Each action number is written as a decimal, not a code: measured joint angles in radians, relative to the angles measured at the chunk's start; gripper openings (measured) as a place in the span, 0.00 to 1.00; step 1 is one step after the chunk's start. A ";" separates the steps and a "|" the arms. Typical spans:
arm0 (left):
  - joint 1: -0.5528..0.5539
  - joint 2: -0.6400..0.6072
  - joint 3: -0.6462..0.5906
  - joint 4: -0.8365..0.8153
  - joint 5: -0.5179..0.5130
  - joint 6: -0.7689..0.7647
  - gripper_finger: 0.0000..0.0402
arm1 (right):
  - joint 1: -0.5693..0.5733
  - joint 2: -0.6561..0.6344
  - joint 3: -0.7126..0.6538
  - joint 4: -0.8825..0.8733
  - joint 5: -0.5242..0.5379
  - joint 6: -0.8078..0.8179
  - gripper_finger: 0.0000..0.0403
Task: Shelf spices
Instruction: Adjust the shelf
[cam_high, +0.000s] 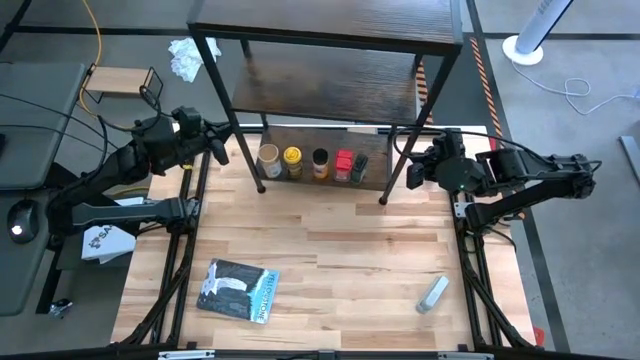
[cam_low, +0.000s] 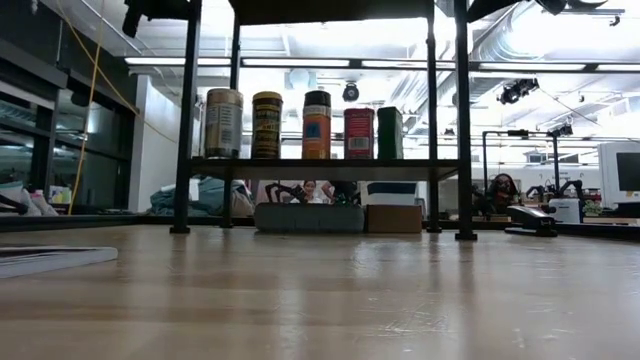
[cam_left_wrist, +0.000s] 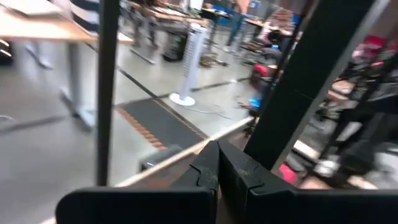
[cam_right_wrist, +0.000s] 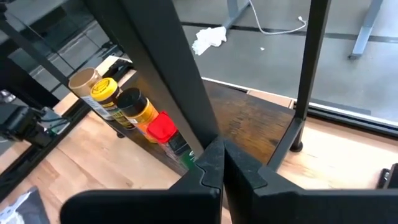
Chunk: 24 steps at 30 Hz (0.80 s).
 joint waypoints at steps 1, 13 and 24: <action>0.000 -0.002 0.000 -0.003 0.023 -0.018 0.00 | 0.000 -0.001 0.000 -0.007 -0.008 0.000 0.00; -0.077 -0.113 -0.002 -0.055 0.223 -0.244 0.00 | 0.073 -0.014 0.000 -0.032 -0.090 0.004 0.00; -0.200 -0.204 0.020 -0.176 0.059 -0.182 0.00 | 0.187 0.014 -0.004 -0.016 -0.058 0.033 0.00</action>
